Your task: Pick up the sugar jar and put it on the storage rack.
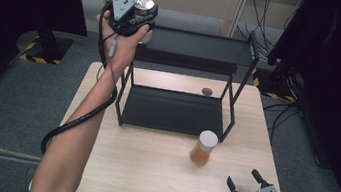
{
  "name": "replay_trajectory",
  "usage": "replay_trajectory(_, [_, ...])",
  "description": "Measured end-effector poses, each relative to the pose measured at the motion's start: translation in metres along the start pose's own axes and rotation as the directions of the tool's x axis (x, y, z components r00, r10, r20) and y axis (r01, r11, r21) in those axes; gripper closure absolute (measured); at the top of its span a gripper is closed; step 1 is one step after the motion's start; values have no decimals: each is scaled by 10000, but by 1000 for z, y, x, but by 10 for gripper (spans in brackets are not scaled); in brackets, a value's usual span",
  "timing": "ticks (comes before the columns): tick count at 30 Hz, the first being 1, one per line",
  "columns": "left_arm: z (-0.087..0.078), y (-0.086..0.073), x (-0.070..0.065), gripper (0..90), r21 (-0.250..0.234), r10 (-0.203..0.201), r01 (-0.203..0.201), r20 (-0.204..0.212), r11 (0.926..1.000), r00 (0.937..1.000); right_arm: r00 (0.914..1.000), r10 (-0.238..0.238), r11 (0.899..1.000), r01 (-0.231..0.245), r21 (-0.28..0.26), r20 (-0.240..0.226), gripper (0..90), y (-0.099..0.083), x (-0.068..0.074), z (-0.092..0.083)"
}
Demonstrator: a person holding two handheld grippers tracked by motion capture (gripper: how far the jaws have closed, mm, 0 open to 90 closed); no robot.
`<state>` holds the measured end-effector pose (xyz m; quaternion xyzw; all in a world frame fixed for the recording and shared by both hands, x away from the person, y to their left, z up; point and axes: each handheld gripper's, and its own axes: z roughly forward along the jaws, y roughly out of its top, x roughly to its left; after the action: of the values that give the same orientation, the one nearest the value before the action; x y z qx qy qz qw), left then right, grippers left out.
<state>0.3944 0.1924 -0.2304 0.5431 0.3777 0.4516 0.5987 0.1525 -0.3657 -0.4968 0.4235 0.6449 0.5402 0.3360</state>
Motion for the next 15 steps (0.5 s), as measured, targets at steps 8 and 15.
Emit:
replay_trajectory(8, [9,-6,3,345,171,-94,95,-53,9998,9999,10000,-42,10000,42,-8,-29,39,0,0,0])
replay_trajectory(15, [15,-14,4,344,227,-222,224,-60,9995,9997,10000,-73,10000,73,4,-42,39,0,0,0])
